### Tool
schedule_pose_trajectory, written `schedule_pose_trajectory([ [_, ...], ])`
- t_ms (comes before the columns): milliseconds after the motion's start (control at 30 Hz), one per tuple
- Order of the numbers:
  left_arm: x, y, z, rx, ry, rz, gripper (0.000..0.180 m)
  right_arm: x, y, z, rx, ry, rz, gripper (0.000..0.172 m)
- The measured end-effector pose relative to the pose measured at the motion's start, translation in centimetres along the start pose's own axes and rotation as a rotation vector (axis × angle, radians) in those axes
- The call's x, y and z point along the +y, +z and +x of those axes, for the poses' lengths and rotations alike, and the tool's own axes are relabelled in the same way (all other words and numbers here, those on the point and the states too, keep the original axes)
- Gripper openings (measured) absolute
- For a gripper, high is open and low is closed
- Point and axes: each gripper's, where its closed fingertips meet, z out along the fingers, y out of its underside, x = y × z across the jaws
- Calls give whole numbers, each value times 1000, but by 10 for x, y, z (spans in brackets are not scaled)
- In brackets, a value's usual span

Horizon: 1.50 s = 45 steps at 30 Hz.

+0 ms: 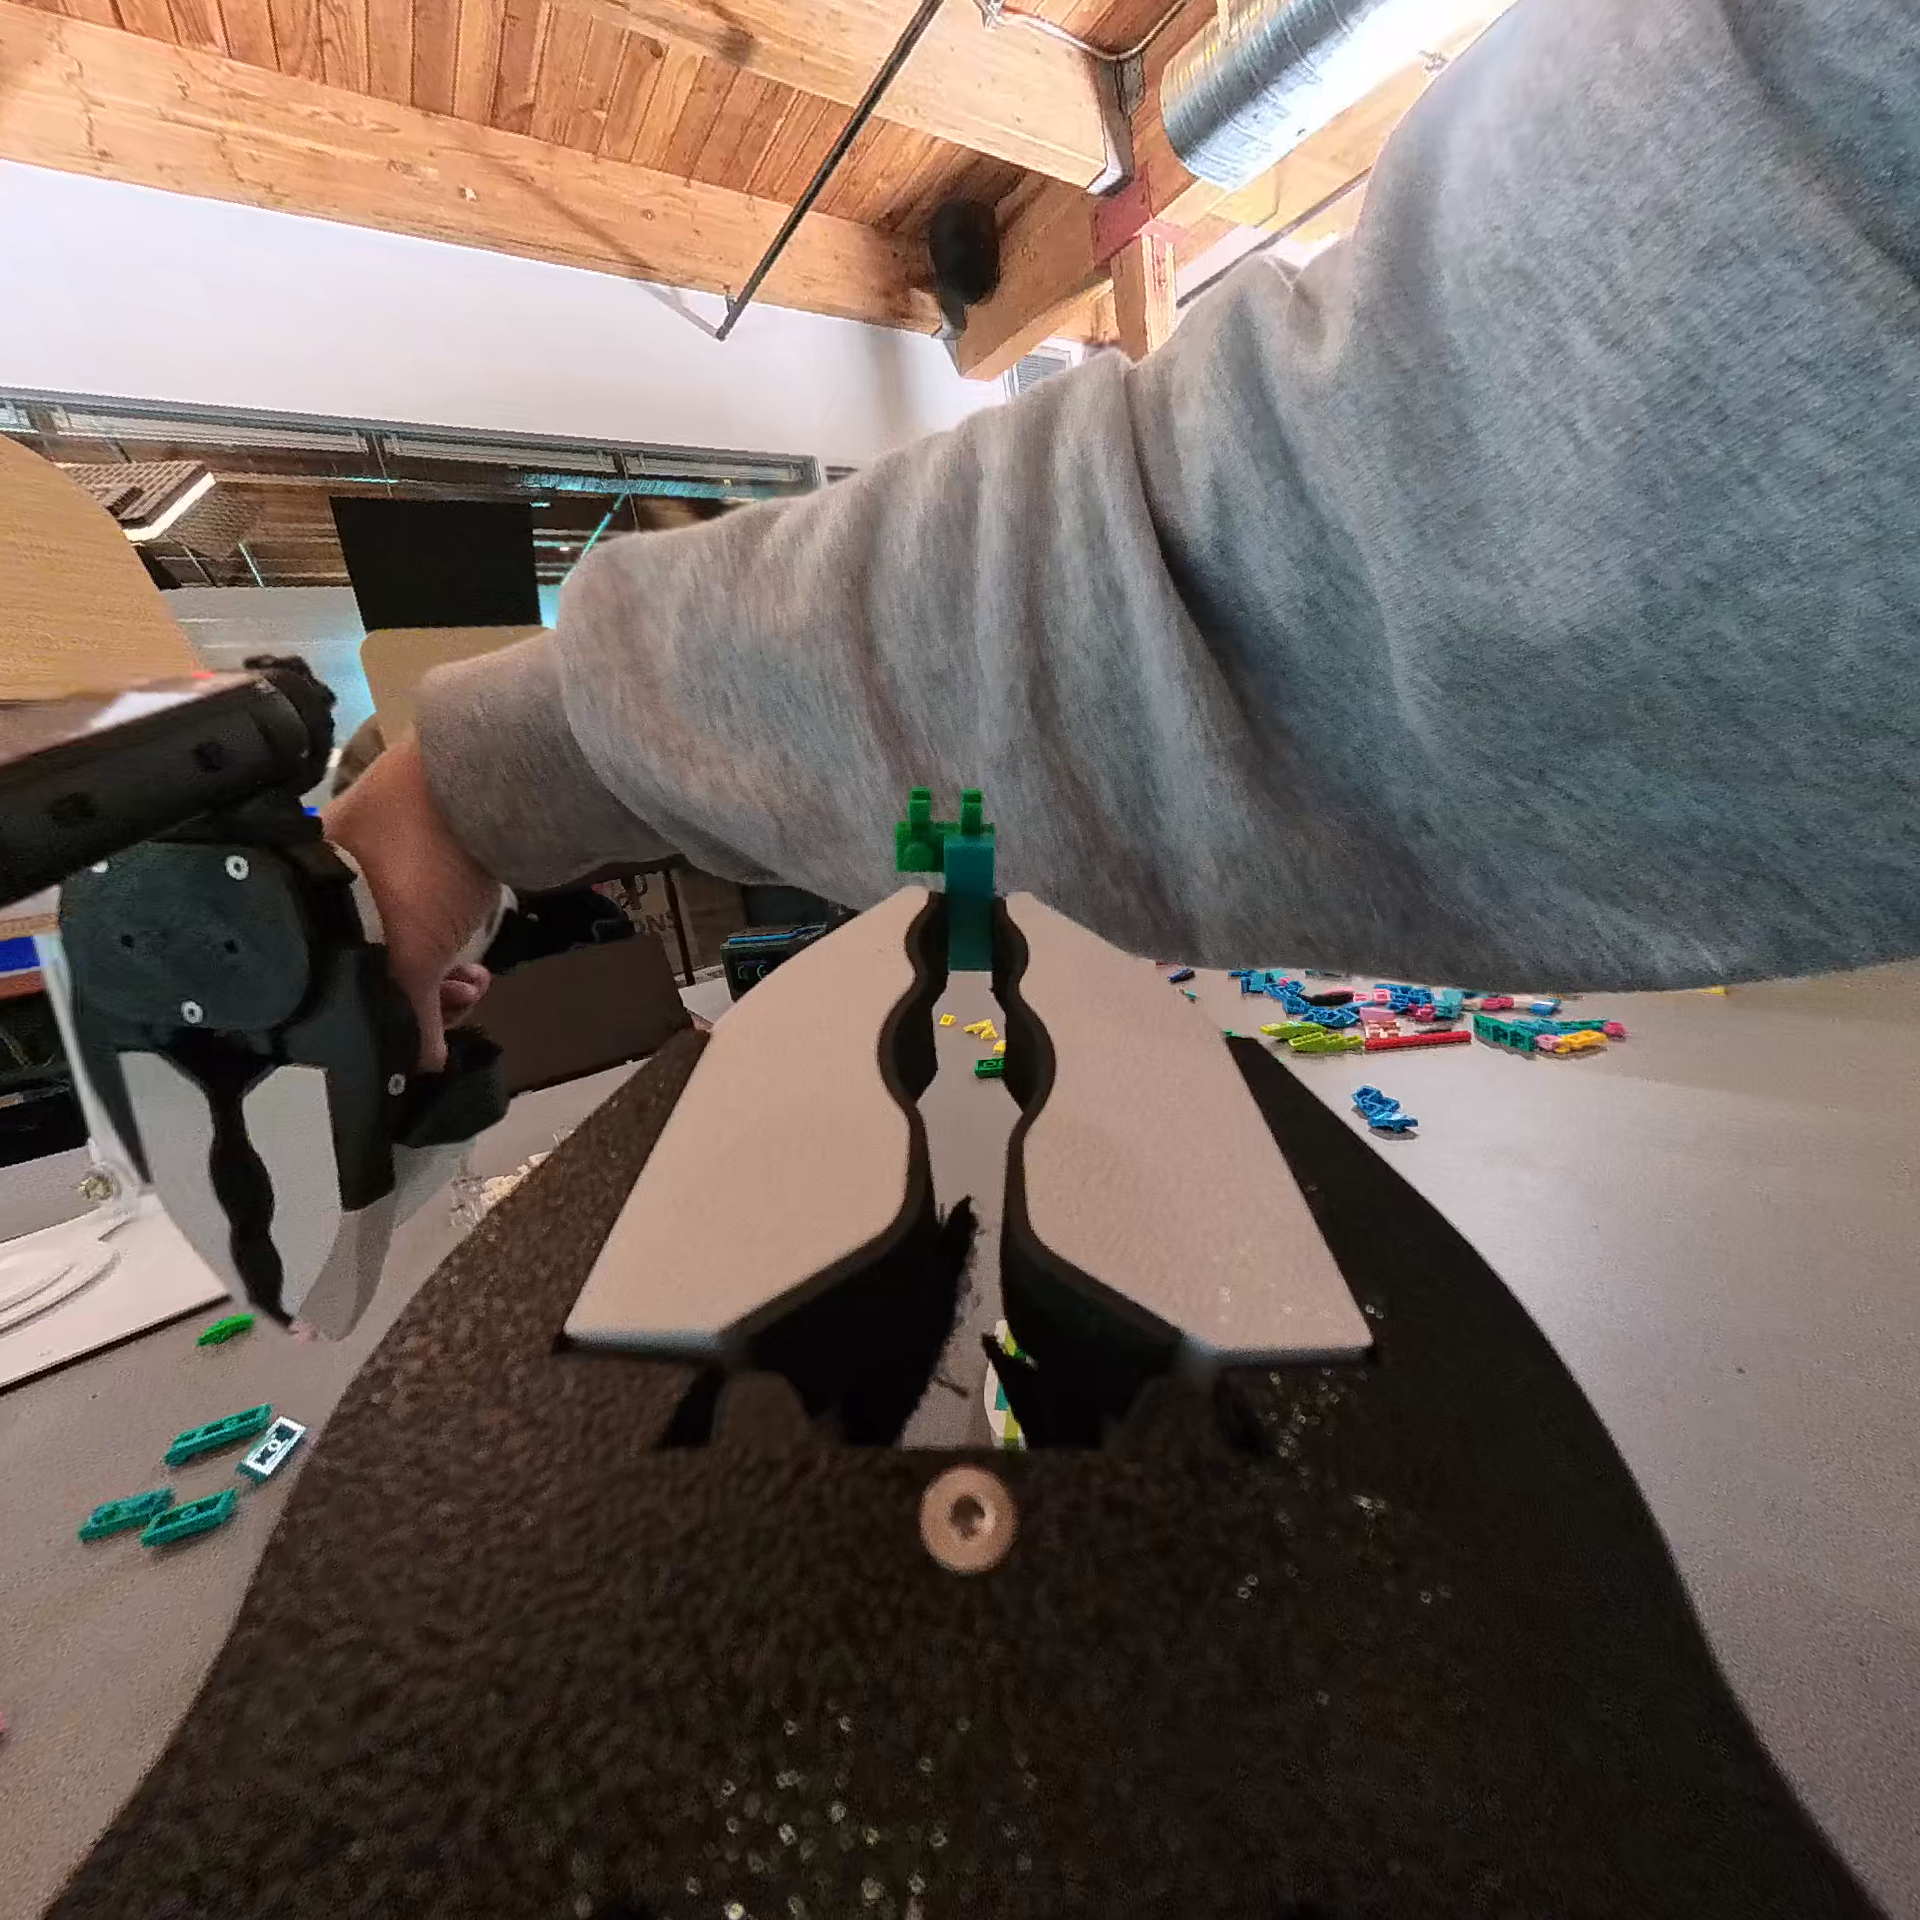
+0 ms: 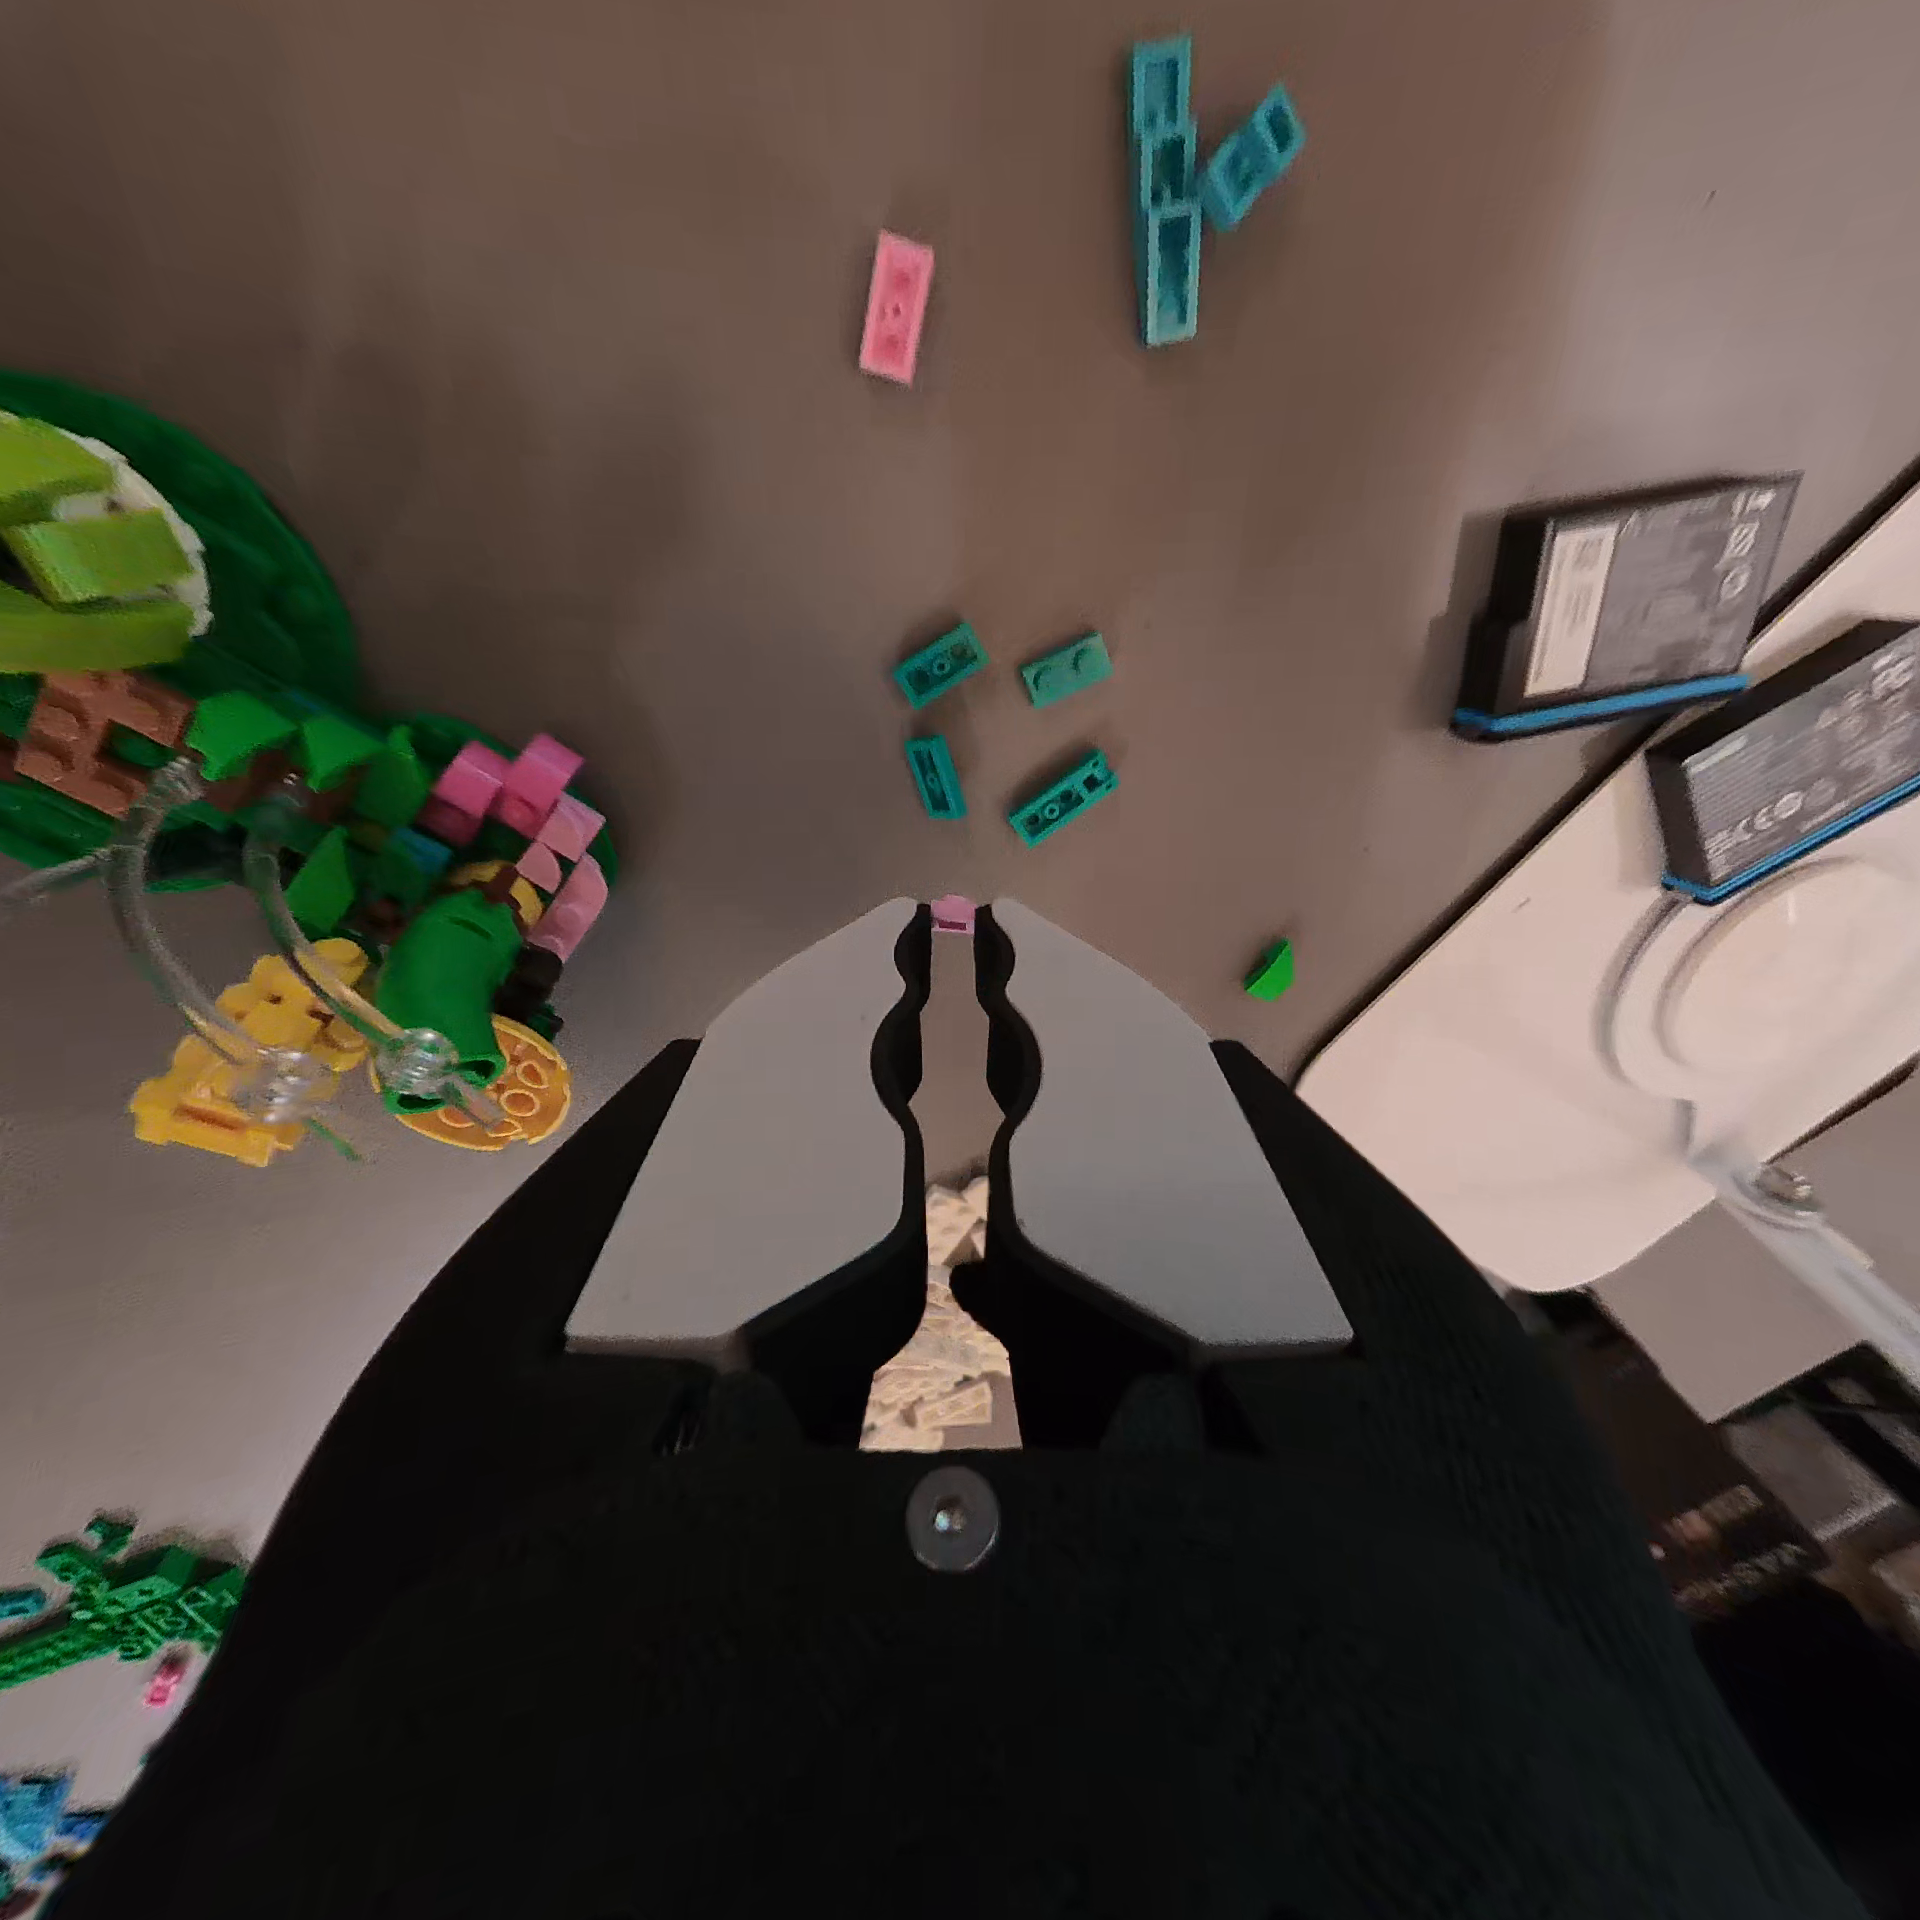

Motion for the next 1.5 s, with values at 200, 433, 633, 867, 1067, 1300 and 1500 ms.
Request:
schedule_pose_trajectory([
  [200, 1, 1, 0, 0, 0, -5, 8, 24, 13, -1, -10, 49, -80, 6],
  [433, 0, -1, -2, -3, -9, 0, 8, 30, 21, 0, 0, 138, -98, 16],
  [633, -16, -8, -4, 34, -45, 75, 8, 25, -18, 12, 143, 332, 100, 30],
  [867, -46, -21, -6, 283, -367, 240, 8, -59, -159, -101, -89, 404, 973, 20],
  [1067, -55, -29, 19, 572, -574, 286, 8, -79, -186, -191, -125, 278, 1054, 21],
  [1300, -50, -36, 48, 831, -688, 214, 7, -95, -185, -234, -255, 237, 1035, 22],
  [1500, -48, -32, 47, 806, -685, 201, 8, -91, -182, -237, -288, 253, 1055, 8],
])
